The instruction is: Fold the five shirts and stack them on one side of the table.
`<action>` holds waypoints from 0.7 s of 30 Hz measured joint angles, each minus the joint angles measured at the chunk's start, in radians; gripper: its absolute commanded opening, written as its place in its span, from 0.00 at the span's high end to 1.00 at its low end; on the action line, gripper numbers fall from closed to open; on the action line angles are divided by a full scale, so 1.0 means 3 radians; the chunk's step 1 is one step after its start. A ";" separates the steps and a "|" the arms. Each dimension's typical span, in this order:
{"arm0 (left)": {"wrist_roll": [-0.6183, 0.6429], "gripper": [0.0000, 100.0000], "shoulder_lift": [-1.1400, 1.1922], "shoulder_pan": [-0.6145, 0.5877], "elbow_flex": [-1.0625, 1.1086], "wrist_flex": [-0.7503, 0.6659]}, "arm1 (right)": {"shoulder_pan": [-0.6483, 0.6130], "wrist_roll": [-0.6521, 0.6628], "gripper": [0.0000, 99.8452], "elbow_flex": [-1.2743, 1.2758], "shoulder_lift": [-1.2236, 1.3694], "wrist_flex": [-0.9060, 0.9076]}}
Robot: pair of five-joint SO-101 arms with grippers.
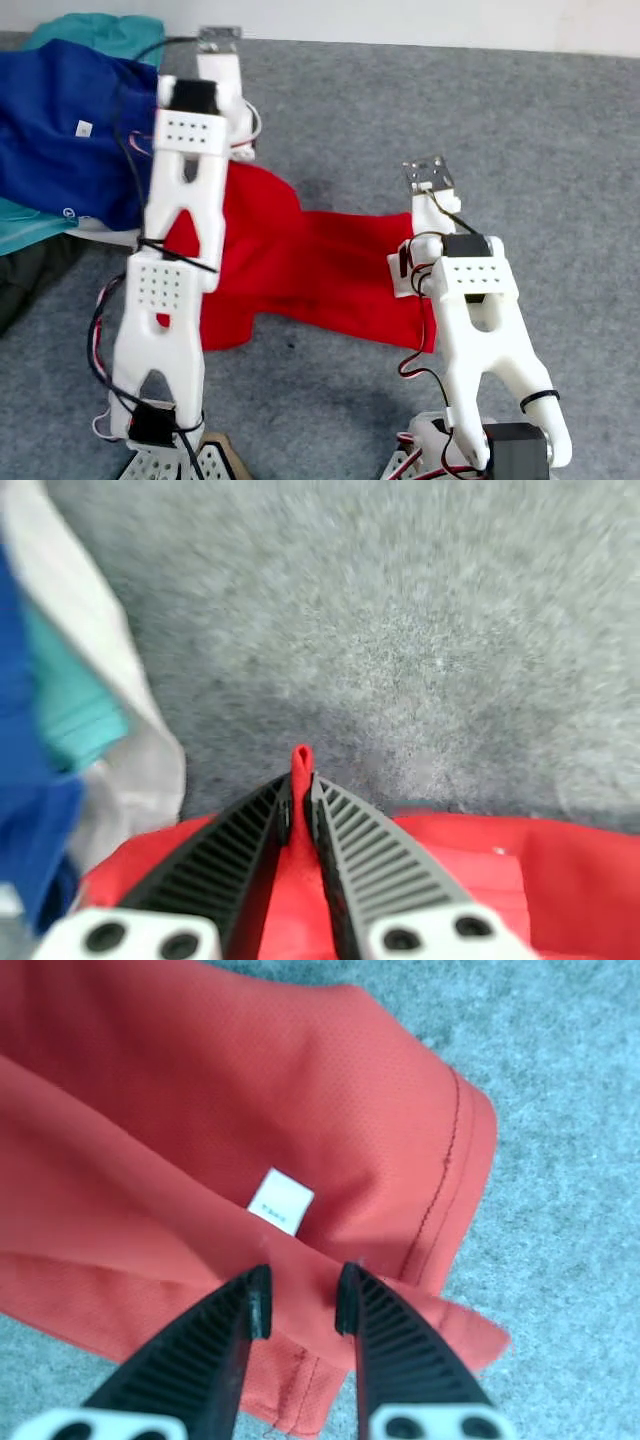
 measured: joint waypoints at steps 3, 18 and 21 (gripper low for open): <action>0.0000 0.99 -0.0527 -0.0020 0.0517 0.0005 | 0.0000 0.0000 0.88 0.0000 0.0000 0.0000; -0.0312 0.99 -0.3534 0.0000 0.5258 -0.0946 | 0.0000 0.0000 0.88 0.0000 0.0000 0.0000; -0.0542 0.99 -0.3943 0.0000 0.6015 -0.1212 | 0.0000 0.0000 0.88 0.0000 0.0000 0.0000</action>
